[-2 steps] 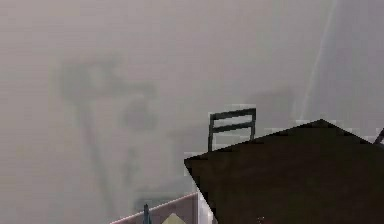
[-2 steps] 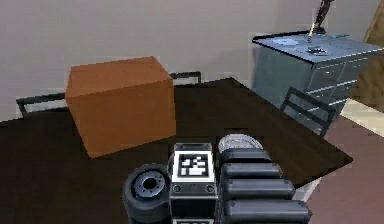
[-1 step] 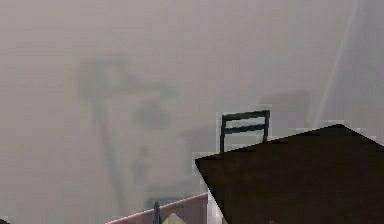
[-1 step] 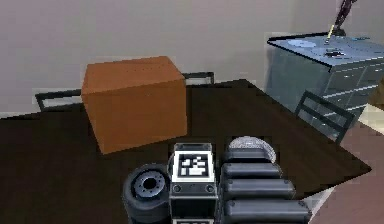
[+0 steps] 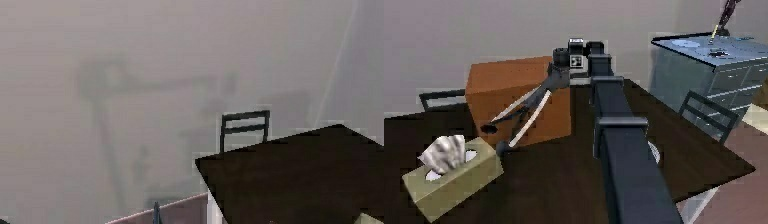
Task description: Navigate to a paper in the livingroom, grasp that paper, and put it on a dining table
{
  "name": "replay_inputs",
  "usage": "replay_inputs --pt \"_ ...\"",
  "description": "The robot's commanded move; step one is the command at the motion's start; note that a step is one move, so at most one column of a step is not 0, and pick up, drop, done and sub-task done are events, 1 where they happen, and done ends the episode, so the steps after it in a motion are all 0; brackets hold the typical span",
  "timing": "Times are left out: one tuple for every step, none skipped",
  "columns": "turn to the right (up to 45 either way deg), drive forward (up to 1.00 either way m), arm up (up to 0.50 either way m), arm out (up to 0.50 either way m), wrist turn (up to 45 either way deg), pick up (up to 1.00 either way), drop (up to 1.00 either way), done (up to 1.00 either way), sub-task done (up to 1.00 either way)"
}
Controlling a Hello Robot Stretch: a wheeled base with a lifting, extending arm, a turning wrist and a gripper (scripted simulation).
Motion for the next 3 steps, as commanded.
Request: replay_inputs --pt "0.0 0.0 0.0 0.0 45.0 0.0 0.0 0.0 0.0" --pt "0.0 0.0 0.0 0.0 45.0 0.0 0.0 0.0 0.0" --pt "0.0 0.0 0.0 0.0 15.0 0.0 0.0 0.0 0.0"
